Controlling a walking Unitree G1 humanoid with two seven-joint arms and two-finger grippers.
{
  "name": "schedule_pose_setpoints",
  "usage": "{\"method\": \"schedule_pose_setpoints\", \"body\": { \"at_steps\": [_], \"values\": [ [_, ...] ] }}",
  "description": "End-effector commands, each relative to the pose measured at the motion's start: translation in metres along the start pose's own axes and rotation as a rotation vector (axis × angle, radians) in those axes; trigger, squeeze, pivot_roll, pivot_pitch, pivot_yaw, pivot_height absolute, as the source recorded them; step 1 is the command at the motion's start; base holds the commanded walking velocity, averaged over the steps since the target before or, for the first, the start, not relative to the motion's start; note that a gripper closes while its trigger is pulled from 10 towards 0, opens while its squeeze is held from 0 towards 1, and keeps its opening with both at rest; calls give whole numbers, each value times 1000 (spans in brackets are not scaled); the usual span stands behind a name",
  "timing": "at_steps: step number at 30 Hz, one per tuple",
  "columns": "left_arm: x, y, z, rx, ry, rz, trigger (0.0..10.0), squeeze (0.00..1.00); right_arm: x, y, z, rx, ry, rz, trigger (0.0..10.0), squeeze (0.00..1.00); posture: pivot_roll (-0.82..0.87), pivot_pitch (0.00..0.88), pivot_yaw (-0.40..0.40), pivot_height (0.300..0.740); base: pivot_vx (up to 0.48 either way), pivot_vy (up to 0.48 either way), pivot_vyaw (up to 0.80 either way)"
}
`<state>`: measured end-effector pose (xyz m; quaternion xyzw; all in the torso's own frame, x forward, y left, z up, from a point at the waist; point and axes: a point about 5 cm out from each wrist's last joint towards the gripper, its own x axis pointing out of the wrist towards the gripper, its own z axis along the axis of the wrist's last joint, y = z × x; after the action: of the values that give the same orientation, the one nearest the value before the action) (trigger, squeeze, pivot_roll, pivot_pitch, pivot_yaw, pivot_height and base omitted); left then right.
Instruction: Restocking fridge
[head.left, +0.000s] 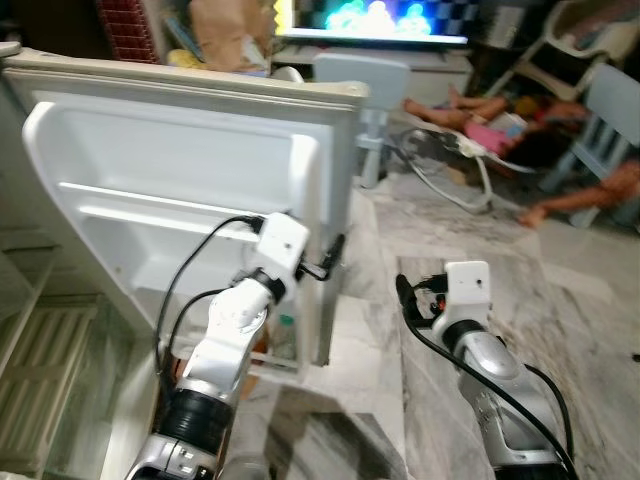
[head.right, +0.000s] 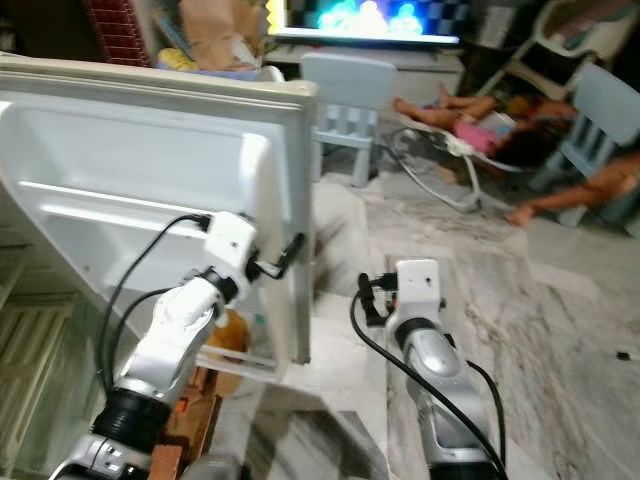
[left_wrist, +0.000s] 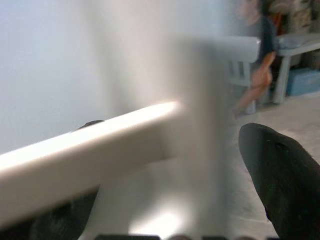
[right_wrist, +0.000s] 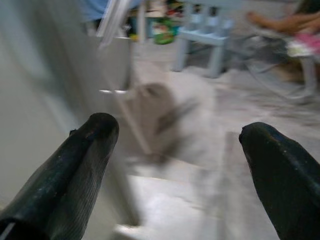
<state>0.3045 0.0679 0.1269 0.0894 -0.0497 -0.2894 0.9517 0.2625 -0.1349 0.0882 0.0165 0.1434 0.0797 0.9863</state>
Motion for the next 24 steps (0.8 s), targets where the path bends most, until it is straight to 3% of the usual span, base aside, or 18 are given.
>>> {"method": "schedule_pose_setpoints", "body": {
  "at_steps": [1,7,11,16,19,24],
  "values": [
    [5,9,15,39,-64,28,10000,0,-4,-13,-2,-14,9,-46,10000,0,68,26,-29,740,458,0,0],
    [-7,28,2,92,29,175,10000,0,-3,-13,-3,-15,9,-42,10000,0,75,26,-31,740,453,0,0],
    [-22,41,-2,122,66,282,10000,0,-2,-13,-3,-15,9,-39,10000,0,84,28,-42,740,0,0,0],
    [-38,44,-5,175,95,276,10000,0,0,-13,-3,-17,14,-27,10000,0,98,31,-55,740,0,0,0],
    [-47,46,-12,221,189,269,10000,0,1,-13,-3,-20,15,-20,10000,0,102,31,-60,740,0,0,0],
    [-61,55,-7,267,247,325,10000,0,3,-14,-2,-28,13,-18,10000,0,107,30,-60,740,0,0,0]
  ]
}}
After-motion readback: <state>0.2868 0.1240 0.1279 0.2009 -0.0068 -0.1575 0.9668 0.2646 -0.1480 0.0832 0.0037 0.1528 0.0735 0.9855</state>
